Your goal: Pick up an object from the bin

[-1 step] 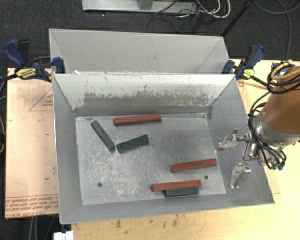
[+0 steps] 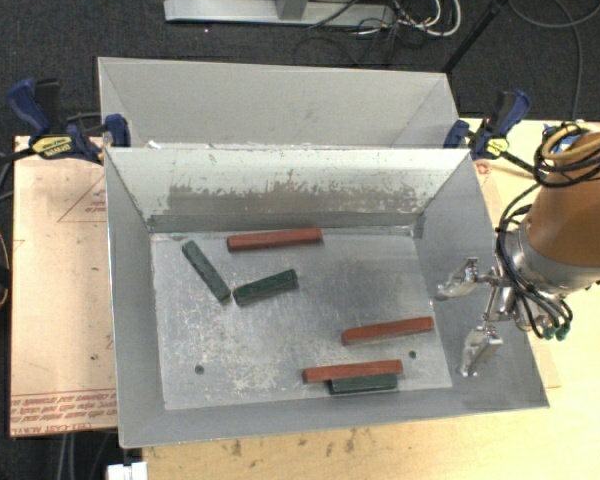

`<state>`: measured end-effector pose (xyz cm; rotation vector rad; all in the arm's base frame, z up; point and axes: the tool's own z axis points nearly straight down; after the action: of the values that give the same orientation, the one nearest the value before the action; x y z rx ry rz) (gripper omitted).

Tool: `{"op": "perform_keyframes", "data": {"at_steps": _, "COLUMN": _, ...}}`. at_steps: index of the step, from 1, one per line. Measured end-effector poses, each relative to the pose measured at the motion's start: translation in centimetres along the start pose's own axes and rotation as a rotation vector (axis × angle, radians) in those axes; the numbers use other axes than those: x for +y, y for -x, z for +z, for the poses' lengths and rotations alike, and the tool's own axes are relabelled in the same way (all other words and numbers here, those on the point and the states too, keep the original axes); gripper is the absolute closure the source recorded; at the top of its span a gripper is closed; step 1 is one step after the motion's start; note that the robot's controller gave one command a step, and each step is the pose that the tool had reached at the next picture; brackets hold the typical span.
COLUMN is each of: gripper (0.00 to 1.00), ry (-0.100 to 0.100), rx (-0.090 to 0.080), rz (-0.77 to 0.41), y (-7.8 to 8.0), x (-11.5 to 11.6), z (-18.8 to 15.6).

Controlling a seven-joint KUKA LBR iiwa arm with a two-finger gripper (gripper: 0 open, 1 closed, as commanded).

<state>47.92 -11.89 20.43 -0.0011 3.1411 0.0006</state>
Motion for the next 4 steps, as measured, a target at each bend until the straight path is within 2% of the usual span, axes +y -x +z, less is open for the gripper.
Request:
{"op": "perform_keyframes", "data": {"at_steps": 1, "gripper": 0.00, "ry": -0.001, "rx": -0.007, "rz": -0.006, "y": 2.5, "x": 2.4, "z": 5.9}}
{"op": "perform_keyframes", "data": {"at_steps": 2, "gripper": 1.00, "ry": -0.001, "rx": -0.005, "rz": 0.001, "y": 1.3, "x": 3.3, "z": 12.3}}
{"op": "perform_keyframes", "data": {"at_steps": 3, "gripper": 1.00, "ry": -0.001, "rx": -0.005, "rz": 0.001, "y": 1.3, "x": 3.3, "z": 12.3}}
{"op": "perform_keyframes", "data": {"at_steps": 4, "gripper": 1.00, "ry": 0.000, "rx": -0.001, "rz": 0.007, "y": 0.9, "x": 5.5, "z": 1.2}}
